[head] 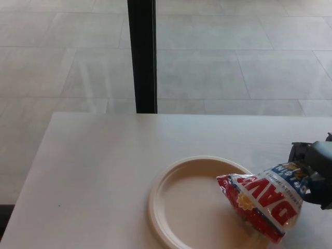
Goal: The robot uses its right hand to pick up a bag of sunflower seeds kept in the middle of the desk and tilts it over a plate kept next to it to pour out a few seeds and then puts the bag of seeds back on the desk
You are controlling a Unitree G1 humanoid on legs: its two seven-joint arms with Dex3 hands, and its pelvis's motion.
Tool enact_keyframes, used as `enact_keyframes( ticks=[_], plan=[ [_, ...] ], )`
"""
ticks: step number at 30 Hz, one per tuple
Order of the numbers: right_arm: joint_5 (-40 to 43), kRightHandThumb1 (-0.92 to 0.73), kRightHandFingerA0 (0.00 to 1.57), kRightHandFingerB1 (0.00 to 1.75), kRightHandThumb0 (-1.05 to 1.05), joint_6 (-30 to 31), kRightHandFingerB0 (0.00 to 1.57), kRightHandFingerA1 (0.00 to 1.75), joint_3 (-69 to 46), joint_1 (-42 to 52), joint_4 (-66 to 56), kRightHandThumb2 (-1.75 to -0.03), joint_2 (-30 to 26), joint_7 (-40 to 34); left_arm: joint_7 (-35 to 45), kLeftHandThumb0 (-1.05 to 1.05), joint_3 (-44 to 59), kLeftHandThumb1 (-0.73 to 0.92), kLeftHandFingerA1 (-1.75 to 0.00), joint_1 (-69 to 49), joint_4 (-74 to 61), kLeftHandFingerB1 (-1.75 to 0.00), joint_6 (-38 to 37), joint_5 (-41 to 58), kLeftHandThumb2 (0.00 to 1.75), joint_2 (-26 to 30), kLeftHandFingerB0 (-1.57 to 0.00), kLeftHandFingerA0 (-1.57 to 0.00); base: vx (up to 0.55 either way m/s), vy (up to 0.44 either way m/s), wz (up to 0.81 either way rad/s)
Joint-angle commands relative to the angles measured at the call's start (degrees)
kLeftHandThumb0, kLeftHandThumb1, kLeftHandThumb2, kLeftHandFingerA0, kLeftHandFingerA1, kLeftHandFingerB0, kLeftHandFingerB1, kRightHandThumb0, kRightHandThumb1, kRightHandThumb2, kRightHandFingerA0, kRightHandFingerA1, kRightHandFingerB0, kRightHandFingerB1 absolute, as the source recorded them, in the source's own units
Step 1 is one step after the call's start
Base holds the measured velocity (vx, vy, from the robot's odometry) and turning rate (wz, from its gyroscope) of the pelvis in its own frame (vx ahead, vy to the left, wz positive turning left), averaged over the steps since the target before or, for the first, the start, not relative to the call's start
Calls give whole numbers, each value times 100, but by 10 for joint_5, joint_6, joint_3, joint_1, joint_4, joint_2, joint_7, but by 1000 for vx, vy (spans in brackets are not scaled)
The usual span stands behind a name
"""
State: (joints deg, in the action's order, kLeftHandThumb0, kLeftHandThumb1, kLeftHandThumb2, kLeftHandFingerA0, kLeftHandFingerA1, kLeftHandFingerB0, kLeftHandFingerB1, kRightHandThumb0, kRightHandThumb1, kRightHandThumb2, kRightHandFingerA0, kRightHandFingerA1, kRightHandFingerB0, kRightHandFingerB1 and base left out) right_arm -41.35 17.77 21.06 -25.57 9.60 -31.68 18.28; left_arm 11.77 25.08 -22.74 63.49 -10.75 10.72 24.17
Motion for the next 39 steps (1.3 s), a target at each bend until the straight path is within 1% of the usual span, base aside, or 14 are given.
enact_keyframes(
  ticks=[1,6,7,12,13,20,21,22,29,30,35,36,37,39],
  plan=[
    [-34,-69,88,126,-38,61,74,164,12,-24,4,-79,-4,48,4,-43,2,54,-78,-10,-4,-65,-3,5,78,6,-36,-44,0,0,0],
    [-49,-70,86,94,-38,82,71,149,27,-51,-2,-85,-1,72,5,-41,5,55,-75,-2,2,-64,3,7,79,9,-37,-41,0,0,0],
    [-55,-68,85,87,-38,77,72,142,33,-56,-11,-86,-6,80,8,-43,4,42,-71,0,6,-65,5,7,99,11,-34,-39,0,0,0],
    [-67,-69,90,88,-39,88,72,144,45,-63,-33,-87,-9,105,6,-43,6,53,-76,-3,-1,-65,2,8,79,9,-38,-42,0,0,0],
    [-72,-71,88,78,-40,91,68,142,48,-64,-38,-84,-9,109,9,-45,4,41,-71,-9,-10,-66,3,8,98,9,-35,-40,0,0,0],
    [-82,-70,89,96,-39,76,76,157,56,-60,-64,-86,-14,115,11,-42,4,43,-71,-7,-9,-65,4,6,100,10,-34,-39,0,0,0],
    [-91,-72,89,88,-40,75,73,148,63,-60,-71,-84,-16,123,8,-44,4,53,-77,-8,-12,-65,7,7,79,9,-37,-41,0,0,0],
    [-96,-73,90,87,-42,77,72,143,66,-63,-75,-82,-16,131,11,-46,4,41,-71,-6,-5,-65,2,6,98,10,-34,-39,0,0,0],
    [-114,-79,84,75,-43,87,65,129,71,-85,-70,-73,-10,153,13,-46,3,43,-71,-5,-5,-66,2,5,100,14,-35,-39,0,0,0],
    [-116,-75,82,78,-41,87,65,148,70,-88,-72,-74,-11,155,20,-47,8,42,-71,-4,-6,-66,1,12,100,12,-35,-38,0,0,0],
    [-121,-73,86,74,-41,86,65,137,69,-89,-74,-76,-12,164,16,-43,6,43,-71,3,11,-66,-2,9,100,15,-35,-39,0,0,0],
    [-121,-72,86,77,-40,89,66,140,65,-85,-78,-78,-9,161,17,-44,8,54,-78,0,2,-68,2,13,80,13,-40,-40,0,0,0],
    [-120,-72,86,85,-40,89,67,148,63,-83,-79,-80,-8,159,17,-43,8,42,-71,0,2,-66,2,13,99,13,-36,-39,0,0,0],
    [-115,-74,87,89,-41,92,70,151,58,-76,-77,-80,-7,158,15,-43,6,42,-71,-2,1,-66,1,10,99,14,-36,-39,0,0,0]
  ],
)
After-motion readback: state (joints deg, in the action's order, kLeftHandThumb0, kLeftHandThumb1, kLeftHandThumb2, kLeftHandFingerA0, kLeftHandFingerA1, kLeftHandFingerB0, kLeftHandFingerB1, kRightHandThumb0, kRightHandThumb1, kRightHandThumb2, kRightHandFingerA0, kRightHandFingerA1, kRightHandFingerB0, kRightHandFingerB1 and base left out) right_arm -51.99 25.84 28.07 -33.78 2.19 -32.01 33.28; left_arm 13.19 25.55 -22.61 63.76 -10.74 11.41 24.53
